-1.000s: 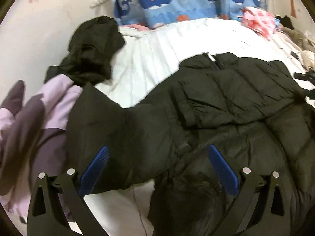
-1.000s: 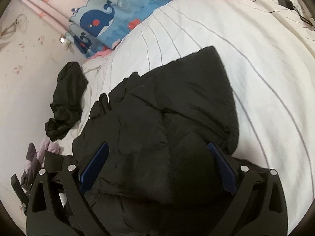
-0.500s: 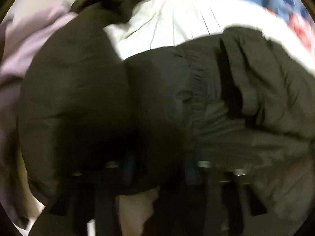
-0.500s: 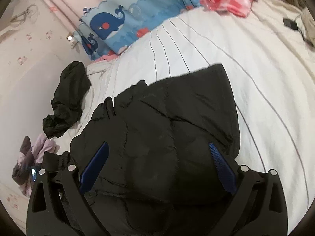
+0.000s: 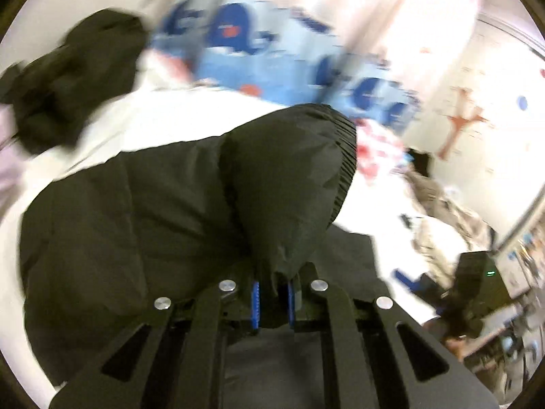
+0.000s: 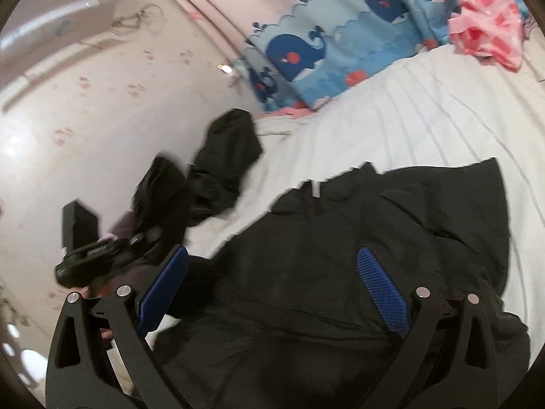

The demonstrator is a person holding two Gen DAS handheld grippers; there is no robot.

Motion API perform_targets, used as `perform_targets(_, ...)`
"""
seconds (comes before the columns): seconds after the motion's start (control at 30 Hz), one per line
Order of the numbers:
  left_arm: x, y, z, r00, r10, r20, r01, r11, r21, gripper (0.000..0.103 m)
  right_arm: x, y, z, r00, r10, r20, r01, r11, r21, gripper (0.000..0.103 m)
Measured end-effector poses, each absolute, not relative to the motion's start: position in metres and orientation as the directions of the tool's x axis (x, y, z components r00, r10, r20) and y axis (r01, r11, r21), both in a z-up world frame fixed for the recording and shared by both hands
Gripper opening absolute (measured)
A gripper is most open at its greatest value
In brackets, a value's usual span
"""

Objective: Fold large clothes

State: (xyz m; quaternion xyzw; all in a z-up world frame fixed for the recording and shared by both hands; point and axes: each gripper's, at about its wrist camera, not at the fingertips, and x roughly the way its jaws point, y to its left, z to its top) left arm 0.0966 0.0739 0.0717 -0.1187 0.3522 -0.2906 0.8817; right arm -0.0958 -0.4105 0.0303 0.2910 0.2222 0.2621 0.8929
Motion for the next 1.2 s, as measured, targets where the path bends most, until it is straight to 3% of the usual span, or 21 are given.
perform_targets(0.1,0.088,0.008,0.077,0.510,-0.666,-0.544,0.540,0.740,-0.400,0.012,-0.092,-0.428,0.036,0.719,0.683,-0.129,-0.402,0.561,0.723,0.096)
perform_targets(0.27,0.063,-0.093,0.044,0.389,-0.684,-0.617,0.654,0.677,-0.339,0.012,-0.086,-0.462,0.038,0.675,0.737,0.015,-0.433,0.380,0.818,0.096)
perform_targets(0.47,0.050,-0.151,0.005,0.285,-0.710,-0.644,0.691,0.617,-0.375,0.012,-0.064,-0.489,0.015,0.712,0.699,-0.063,-0.263,0.349,0.899,0.096)
perform_targets(0.57,0.051,-0.154,-0.006,0.247,-0.706,-0.664,0.713,0.596,-0.368,0.012,-0.048,-0.492,0.003,0.687,0.724,-0.057,-0.249,0.309,0.918,0.094)
perform_targets(0.6,0.055,-0.149,-0.008,0.241,-0.697,-0.676,0.719,0.596,-0.358,0.013,-0.044,-0.488,0.000,0.679,0.733,-0.046,-0.265,0.304,0.915,0.078)
perform_targets(0.63,0.053,-0.145,-0.010,0.251,-0.679,-0.690,0.720,0.608,-0.336,0.014,-0.040,-0.487,-0.002,0.673,0.738,-0.058,-0.265,0.314,0.912,0.048)
perform_targets(0.67,0.055,-0.140,-0.011,0.266,-0.665,-0.698,0.714,0.623,-0.320,0.018,-0.036,-0.484,-0.006,0.668,0.738,-0.093,-0.245,0.336,0.909,0.028)
perform_targets(0.7,0.060,-0.133,-0.008,0.266,-0.661,-0.701,0.712,0.625,-0.320,0.029,-0.032,-0.482,-0.010,0.671,0.728,-0.139,-0.216,0.372,0.903,0.013)
perform_targets(0.73,0.058,-0.123,-0.007,0.253,-0.664,-0.704,0.708,0.623,-0.333,0.035,-0.030,-0.481,-0.013,0.680,0.713,-0.170,-0.195,0.399,0.896,0.008)
perform_targets(0.8,0.058,-0.108,-0.002,0.261,-0.659,-0.705,0.697,0.634,-0.336,0.058,-0.031,-0.479,-0.016,0.689,0.695,-0.205,-0.177,0.436,0.883,0.007)
perform_targets(0.9,0.047,-0.061,0.014,0.331,-0.662,-0.673,0.669,0.667,-0.328,0.071,-0.046,-0.474,0.006,0.762,0.593,-0.261,-0.186,0.585,0.789,0.006)
perform_targets(1.03,0.067,0.016,0.044,0.505,-0.619,-0.602,0.531,0.772,-0.349,0.079,-0.103,-0.458,0.089,0.905,0.381,-0.190,-0.243,0.829,0.503,0.006)
perform_targets(1.1,0.087,0.042,0.043,0.565,-0.581,-0.585,0.448,0.812,-0.375,0.082,-0.114,-0.457,0.102,0.936,0.302,-0.182,-0.198,0.877,0.437,0.006)
perform_targets(1.2,0.123,0.067,0.017,0.594,-0.499,-0.631,0.328,0.867,-0.376,0.082,-0.094,-0.470,0.075,0.927,0.227,-0.298,-0.082,0.899,0.430,0.006)
